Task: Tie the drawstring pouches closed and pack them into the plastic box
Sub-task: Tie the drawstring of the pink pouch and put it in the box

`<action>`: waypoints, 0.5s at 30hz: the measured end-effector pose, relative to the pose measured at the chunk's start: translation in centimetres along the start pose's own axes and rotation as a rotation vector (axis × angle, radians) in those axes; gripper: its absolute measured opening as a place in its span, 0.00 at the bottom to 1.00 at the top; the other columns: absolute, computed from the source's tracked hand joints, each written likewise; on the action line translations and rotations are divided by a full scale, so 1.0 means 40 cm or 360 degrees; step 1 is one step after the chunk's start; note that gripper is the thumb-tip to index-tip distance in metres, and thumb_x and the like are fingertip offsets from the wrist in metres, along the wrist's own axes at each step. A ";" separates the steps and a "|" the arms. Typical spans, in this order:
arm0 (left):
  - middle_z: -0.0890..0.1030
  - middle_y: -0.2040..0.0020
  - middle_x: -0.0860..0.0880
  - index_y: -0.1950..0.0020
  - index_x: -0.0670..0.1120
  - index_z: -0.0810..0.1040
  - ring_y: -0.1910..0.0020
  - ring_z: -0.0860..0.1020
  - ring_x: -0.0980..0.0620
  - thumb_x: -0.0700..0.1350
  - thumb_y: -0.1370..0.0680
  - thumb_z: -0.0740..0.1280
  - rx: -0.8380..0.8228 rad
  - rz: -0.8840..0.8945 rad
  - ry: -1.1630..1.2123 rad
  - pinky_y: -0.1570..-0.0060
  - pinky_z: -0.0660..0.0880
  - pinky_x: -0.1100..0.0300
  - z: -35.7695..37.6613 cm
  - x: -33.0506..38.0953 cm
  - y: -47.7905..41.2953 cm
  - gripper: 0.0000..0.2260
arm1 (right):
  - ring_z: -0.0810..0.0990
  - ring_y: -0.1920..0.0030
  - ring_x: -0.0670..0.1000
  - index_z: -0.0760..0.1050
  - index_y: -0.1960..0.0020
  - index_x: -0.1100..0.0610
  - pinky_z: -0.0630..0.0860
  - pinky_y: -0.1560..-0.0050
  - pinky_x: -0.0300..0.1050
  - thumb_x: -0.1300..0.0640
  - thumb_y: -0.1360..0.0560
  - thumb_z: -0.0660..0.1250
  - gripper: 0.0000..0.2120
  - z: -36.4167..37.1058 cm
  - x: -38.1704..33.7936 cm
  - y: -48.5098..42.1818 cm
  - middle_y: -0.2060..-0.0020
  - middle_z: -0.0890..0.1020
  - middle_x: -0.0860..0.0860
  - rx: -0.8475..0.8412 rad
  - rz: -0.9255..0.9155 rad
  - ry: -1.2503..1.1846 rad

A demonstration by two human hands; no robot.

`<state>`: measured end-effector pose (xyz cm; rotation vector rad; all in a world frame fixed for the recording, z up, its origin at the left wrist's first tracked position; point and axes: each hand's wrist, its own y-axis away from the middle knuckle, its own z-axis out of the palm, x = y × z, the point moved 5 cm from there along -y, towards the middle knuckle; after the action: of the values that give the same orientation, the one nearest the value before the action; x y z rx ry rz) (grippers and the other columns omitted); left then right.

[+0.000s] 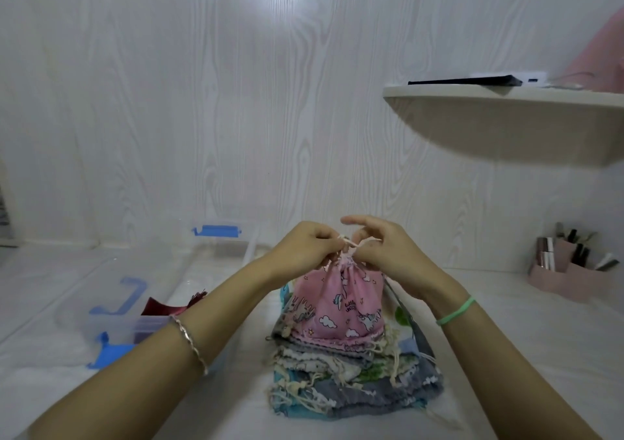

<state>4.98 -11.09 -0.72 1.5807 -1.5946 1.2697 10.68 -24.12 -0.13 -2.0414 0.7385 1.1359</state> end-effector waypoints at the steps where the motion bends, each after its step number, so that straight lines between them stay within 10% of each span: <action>1: 0.72 0.70 0.50 0.60 0.37 0.78 0.73 0.66 0.57 0.41 0.21 0.63 -0.0041 0.0001 -0.0020 0.71 0.63 0.66 0.004 0.001 0.003 0.10 | 0.74 0.70 0.43 0.81 0.44 0.55 0.71 0.67 0.38 0.69 0.27 0.65 0.16 0.005 0.001 0.003 0.65 0.80 0.48 -0.0014 -0.0048 0.0145; 5: 0.71 0.70 0.54 0.59 0.42 0.77 0.74 0.65 0.60 0.43 0.20 0.62 -0.0057 0.0049 -0.0195 0.71 0.63 0.67 0.016 0.007 0.009 0.10 | 0.74 0.71 0.45 0.83 0.61 0.61 0.71 0.64 0.44 0.65 0.27 0.66 0.08 -0.003 0.019 -0.004 0.70 0.80 0.52 0.0106 -0.0049 0.0294; 15: 0.71 0.68 0.54 0.59 0.44 0.75 0.70 0.67 0.57 0.47 0.18 0.60 0.0063 0.0174 -0.0395 0.68 0.63 0.63 0.023 0.015 0.014 0.12 | 0.72 0.69 0.46 0.79 0.54 0.65 0.71 0.70 0.33 0.72 0.25 0.62 0.08 0.002 0.056 -0.005 0.67 0.77 0.54 -0.0200 0.0225 -0.0619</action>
<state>4.55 -12.24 -0.71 1.7531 -1.8398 1.2045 11.80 -24.26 -2.07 -1.8064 0.6333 1.6375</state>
